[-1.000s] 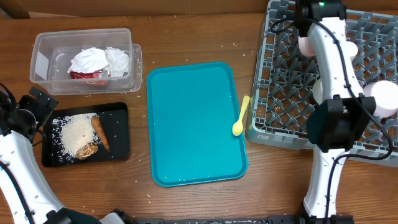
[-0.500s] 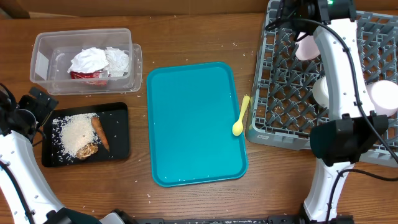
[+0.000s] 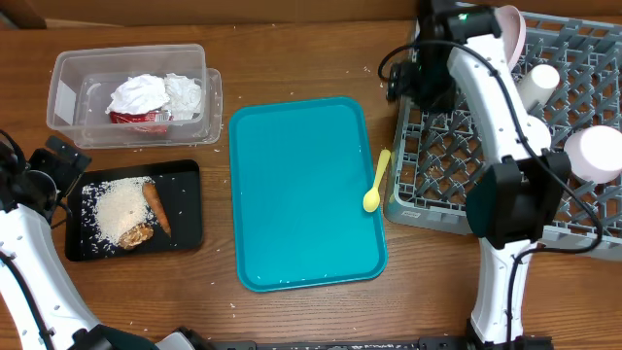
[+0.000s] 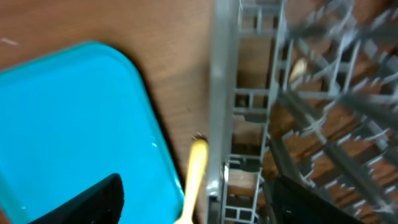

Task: Sort waste into correct bins and load items into the dishwasher
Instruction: 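Release the plate standing in the rack and raise the right gripper, then move the right gripper left over the yellow spoon on the teal tray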

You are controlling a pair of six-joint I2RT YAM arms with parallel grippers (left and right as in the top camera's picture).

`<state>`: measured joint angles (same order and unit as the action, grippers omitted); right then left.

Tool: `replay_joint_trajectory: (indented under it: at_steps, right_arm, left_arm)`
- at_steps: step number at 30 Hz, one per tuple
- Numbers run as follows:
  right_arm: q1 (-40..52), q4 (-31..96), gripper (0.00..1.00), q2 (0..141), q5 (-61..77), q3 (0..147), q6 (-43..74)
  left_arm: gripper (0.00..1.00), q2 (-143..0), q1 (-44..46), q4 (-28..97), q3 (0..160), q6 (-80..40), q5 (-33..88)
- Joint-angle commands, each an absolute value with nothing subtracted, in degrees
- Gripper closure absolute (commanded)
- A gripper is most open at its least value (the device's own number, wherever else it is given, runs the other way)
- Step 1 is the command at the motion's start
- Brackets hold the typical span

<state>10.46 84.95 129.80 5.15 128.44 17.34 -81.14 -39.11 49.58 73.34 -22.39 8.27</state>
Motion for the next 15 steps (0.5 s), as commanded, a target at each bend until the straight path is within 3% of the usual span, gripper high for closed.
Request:
replay_joint_trajectory:
  at_steps: [1,5,9,15]
  right_arm:
    - [10.1,84.0,0.22,130.3,5.7,123.3,18.7]
    - [10.1,83.4,0.28,130.3,5.6,120.2,18.7]
    - [10.1,83.3,0.48,130.3,3.4,119.3,18.7]
    - [10.1,84.9,0.67,130.3,-2.6,119.3,17.0]
  left_arm:
    - [0.00,-81.3,-39.2,49.5,73.6,-22.9,7.9]
    - [0.00,-81.3,-39.2,49.5,73.6,-22.9,7.9]
    - [0.00,-81.3,-39.2,49.5,73.6,-22.9,7.9]
    - [0.00,-81.3,-39.2,49.5,73.6,-22.9,7.9]
